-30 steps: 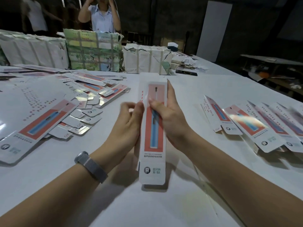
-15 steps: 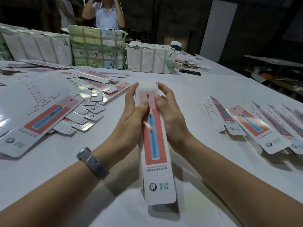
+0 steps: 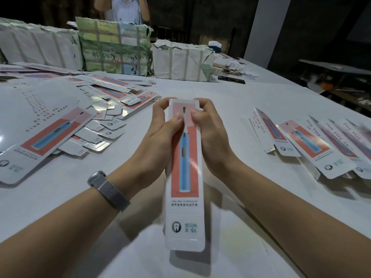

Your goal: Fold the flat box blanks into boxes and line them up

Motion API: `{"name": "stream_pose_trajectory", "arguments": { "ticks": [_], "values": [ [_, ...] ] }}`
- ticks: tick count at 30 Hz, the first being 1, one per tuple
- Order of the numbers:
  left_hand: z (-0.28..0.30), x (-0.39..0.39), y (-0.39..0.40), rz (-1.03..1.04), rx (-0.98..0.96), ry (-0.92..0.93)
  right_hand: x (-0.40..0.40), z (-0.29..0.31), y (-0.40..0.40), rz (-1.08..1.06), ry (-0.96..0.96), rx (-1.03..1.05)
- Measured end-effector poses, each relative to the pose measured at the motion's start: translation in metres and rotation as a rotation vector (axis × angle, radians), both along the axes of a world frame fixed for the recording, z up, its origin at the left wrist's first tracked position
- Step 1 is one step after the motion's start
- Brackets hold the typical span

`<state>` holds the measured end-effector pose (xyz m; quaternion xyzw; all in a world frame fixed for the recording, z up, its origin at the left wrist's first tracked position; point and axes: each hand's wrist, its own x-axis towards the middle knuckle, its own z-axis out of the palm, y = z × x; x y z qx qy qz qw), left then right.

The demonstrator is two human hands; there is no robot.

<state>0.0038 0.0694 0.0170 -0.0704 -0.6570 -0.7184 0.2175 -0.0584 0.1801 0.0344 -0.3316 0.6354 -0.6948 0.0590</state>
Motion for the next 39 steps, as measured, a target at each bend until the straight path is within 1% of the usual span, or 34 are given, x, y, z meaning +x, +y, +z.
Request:
{"name": "stream_pose_trajectory", "arguments": {
  "ticks": [2, 6, 8, 10, 11, 13, 16, 19, 23, 26, 30, 34, 36, 39],
  "values": [
    [0.001, 0.001, 0.0, -0.014, -0.021, -0.017, -0.002, 0.001, 0.0, 0.017, -0.023, -0.035],
    [0.0, 0.004, -0.003, -0.04, -0.059, -0.046, -0.01, 0.003, 0.003, 0.051, -0.115, -0.191],
    [0.0, 0.004, -0.001, -0.048, -0.084, -0.064, -0.013, 0.005, 0.005, 0.086, -0.181, -0.228],
    [0.0, 0.004, -0.001, -0.063, -0.058, -0.081, -0.015, 0.007, 0.006, 0.142, -0.236, -0.245],
    [-0.001, 0.003, -0.001, -0.067, -0.045, -0.091, -0.016, 0.007, 0.006, 0.162, -0.244, -0.238],
    [-0.001, 0.004, -0.002, -0.056, -0.038, -0.113, -0.017, 0.008, 0.006, 0.172, -0.201, -0.188],
    [-0.001, 0.006, -0.002, -0.032, -0.078, -0.141, -0.018, 0.008, 0.007, 0.126, -0.126, -0.121],
    [0.0, 0.009, 0.0, -0.03, -0.141, -0.171, -0.022, 0.01, 0.009, 0.088, -0.164, -0.076],
    [0.004, 0.011, 0.003, -0.036, -0.188, -0.17, -0.029, 0.015, 0.013, 0.166, -0.229, -0.011],
    [0.006, 0.012, 0.002, -0.052, -0.173, -0.169, -0.032, 0.015, 0.015, 0.176, -0.205, 0.028],
    [0.008, 0.013, 0.0, -0.053, -0.172, -0.17, -0.028, 0.014, 0.012, 0.06, -0.124, 0.024],
    [0.009, 0.014, -0.001, -0.069, -0.236, -0.218, -0.03, 0.012, 0.013, -0.025, -0.083, -0.002],
    [0.009, 0.015, -0.002, -0.075, -0.256, -0.223, -0.034, 0.012, 0.016, -0.021, -0.052, 0.029],
    [0.011, 0.015, -0.003, -0.064, -0.258, -0.194, -0.041, 0.015, 0.021, 0.053, -0.05, 0.077]
  ]
}}
